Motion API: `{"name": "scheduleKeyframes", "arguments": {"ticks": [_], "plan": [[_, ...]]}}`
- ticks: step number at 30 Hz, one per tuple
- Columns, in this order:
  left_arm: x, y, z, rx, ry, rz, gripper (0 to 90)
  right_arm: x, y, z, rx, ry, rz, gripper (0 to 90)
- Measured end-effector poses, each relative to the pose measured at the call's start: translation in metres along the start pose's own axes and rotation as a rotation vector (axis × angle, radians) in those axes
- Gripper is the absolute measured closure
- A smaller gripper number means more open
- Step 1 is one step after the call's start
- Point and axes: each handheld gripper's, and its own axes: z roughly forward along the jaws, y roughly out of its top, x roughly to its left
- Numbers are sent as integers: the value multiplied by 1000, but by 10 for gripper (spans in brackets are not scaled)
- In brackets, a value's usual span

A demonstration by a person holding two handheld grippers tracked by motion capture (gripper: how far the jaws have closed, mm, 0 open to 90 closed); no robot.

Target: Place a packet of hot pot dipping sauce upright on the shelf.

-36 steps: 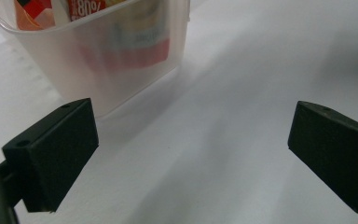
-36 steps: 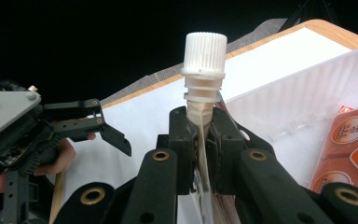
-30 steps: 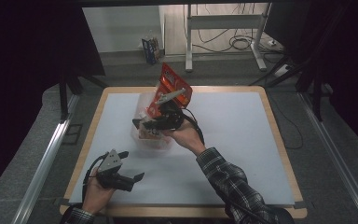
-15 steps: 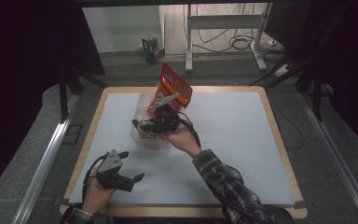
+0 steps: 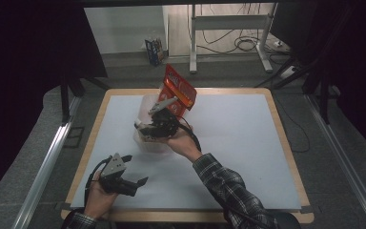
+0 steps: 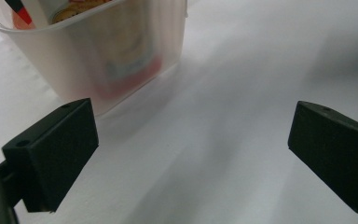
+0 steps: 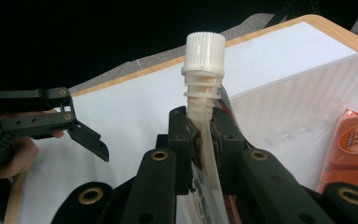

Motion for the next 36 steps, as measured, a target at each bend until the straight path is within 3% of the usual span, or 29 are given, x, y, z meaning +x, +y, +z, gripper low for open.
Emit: {"name": "scheduleKeyframes", "arguments": {"ticks": [7, 23, 32, 36], "plan": [[0, 0, 0, 2, -1, 3, 13, 4, 3, 6, 12, -20, -30, 776], [-1, 0, 1, 8, -4, 4, 11, 5, 5, 8, 19, -42, -86, 410], [-1, 0, 2, 11, -7, 4, 9, 4, 6, 9, 37, -11, -93, 219], [-1, 0, 2, 10, -7, 4, 8, 4, 6, 9, 44, -3, -88, 185]]}}
